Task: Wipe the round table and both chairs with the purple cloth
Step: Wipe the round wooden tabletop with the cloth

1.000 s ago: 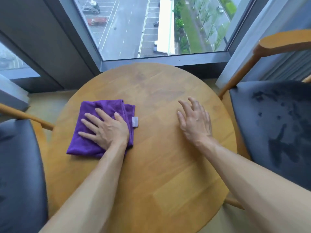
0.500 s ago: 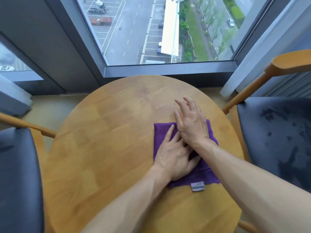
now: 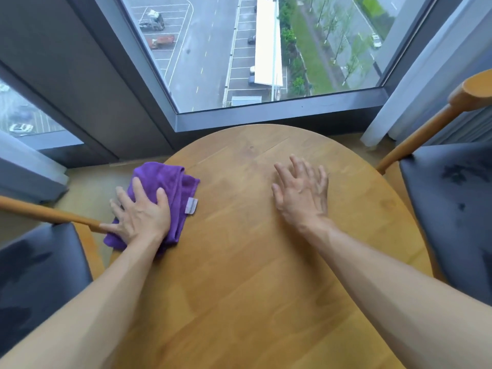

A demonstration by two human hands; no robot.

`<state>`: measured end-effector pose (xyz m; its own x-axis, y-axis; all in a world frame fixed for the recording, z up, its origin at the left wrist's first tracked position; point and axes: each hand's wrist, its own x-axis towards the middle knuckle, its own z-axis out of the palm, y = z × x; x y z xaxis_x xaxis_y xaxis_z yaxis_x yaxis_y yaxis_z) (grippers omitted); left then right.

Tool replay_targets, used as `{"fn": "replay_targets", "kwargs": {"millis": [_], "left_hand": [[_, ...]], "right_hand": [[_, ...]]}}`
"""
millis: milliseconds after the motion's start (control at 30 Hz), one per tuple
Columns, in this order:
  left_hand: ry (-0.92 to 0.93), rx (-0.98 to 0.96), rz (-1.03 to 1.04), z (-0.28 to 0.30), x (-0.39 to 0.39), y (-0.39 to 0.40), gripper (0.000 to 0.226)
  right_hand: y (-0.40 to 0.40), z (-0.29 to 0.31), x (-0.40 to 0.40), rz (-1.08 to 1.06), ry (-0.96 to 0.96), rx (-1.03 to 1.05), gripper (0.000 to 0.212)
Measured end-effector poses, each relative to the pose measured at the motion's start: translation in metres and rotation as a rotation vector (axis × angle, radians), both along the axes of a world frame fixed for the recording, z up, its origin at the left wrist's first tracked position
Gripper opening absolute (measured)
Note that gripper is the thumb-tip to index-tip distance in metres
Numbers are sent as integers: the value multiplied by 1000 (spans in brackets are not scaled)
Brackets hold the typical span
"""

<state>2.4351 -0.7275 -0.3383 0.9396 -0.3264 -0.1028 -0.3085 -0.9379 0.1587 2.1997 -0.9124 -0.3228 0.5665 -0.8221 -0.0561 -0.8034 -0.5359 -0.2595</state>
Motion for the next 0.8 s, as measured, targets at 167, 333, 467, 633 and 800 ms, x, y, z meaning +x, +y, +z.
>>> {"fn": "replay_targets", "kwargs": {"millis": [167,333,467,633,800], "left_hand": [[17,34,115,2,-27,-59,69],[37,45,-72,0,-72,-140,69],[66,8,-401,3,-132,-206,67],[72,-29,-882,19,-192,-223,54],[23,-321,-920,37,-114,-182,35]], "right_hand": [[-21,-3,-32,-48,23,22,50],[-35,0,-59,-44,-52,70,49],[-46,3,-79,-71,-139,65,48],[-56,5,-90,-139,-236,11,50],[-66,-3,-53,-104,-28,-89,62]]}}
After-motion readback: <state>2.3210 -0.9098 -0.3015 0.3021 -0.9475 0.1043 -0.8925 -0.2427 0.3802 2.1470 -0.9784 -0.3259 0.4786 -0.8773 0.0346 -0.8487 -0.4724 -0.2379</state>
